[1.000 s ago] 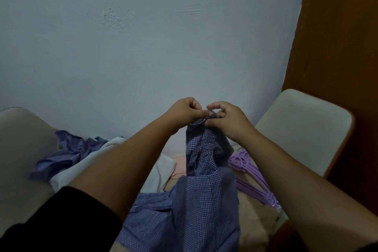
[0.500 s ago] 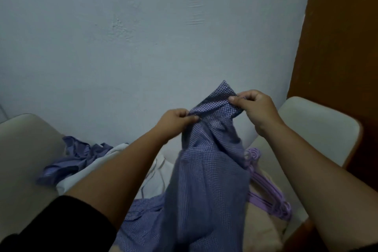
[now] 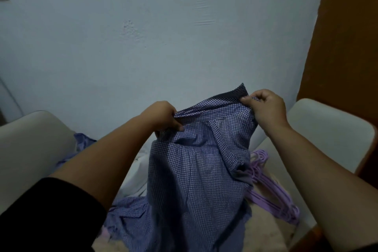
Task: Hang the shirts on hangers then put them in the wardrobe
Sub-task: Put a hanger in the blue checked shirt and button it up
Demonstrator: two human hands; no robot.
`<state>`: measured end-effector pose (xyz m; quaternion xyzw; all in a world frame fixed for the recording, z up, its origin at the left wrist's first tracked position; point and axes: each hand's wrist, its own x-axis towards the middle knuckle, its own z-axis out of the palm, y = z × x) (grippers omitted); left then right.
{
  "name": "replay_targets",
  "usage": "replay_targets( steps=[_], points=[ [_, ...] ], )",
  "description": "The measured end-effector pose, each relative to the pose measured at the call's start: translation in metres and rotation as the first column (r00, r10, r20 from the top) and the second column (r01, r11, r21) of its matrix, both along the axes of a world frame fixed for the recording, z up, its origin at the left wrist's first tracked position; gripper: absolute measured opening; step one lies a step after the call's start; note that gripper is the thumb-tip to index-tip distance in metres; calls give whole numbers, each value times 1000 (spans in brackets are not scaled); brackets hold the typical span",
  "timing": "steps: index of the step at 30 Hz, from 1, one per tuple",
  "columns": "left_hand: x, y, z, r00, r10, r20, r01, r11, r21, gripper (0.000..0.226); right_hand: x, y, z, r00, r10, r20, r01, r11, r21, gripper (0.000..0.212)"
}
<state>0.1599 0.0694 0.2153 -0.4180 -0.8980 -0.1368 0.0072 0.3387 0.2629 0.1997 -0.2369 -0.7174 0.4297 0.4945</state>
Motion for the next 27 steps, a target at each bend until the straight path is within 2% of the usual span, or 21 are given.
replay_targets(
  steps=[3, 6, 8, 9, 11, 13, 14, 17, 18, 20, 21, 22, 24, 26, 27],
  points=[
    [-4, -9, 4, 997, 29, 69, -29, 1000, -2, 51, -4, 7, -9, 996, -62, 58, 65, 996, -54, 17],
    [2, -14, 9, 958, -19, 285, -20, 991, 136, 57, -10, 10, -19, 974, -100, 204, 123, 987, -99, 20],
    [6, -12, 11, 865, -91, 493, -68, 953, 295, 59, -16, 5, -23, 955, -76, 287, 111, 988, -109, 21],
    [7, -10, 12, 805, -121, 581, -129, 920, 369, 56, -19, 1, -24, 950, -62, 305, 101, 988, -113, 32],
    [11, -4, 14, 707, -147, 692, -270, 848, 456, 38, -25, -13, -21, 961, -63, 270, 96, 989, -109, 43],
    [16, 2, 16, 631, -151, 761, -376, 798, 470, 24, -28, -36, -13, 974, 2, 227, 17, 996, -85, 32],
    [19, 5, 17, 599, -160, 785, -397, 792, 464, 24, -30, -49, -10, 967, 94, 238, -75, 993, -88, 32],
    [26, 10, 14, 517, -200, 832, -395, 807, 439, 23, -33, -84, -6, 867, 374, 330, -339, 927, -160, 58],
    [27, 12, 13, 496, -219, 840, -393, 806, 442, 23, -36, -91, -9, 857, 384, 344, -353, 923, -150, 63],
    [30, 12, 12, 465, -265, 845, -389, 796, 464, 23, -43, -98, -19, 891, 293, 346, -289, 955, -64, 56],
    [31, 12, 12, 469, -270, 841, -390, 791, 471, 23, -46, -99, -23, 913, 237, 331, -247, 969, -14, 46],
    [31, 11, 12, 509, -248, 824, -386, 790, 476, 22, -48, -99, -25, 927, 201, 316, -219, 976, 19, 32],
    [28, 9, 11, 704, -109, 701, -341, 815, 469, 22, -51, -93, -27, 934, 202, 295, -212, 977, 2, 8],
    [23, 7, 8, 850, -34, 525, -265, 834, 483, 26, -50, -85, -26, 921, 292, 256, -272, 956, -111, 2],
    [19, 7, 7, 879, -54, 473, -221, 834, 505, 28, -48, -81, -24, 912, 338, 230, -304, 937, -174, 5]
  ],
)
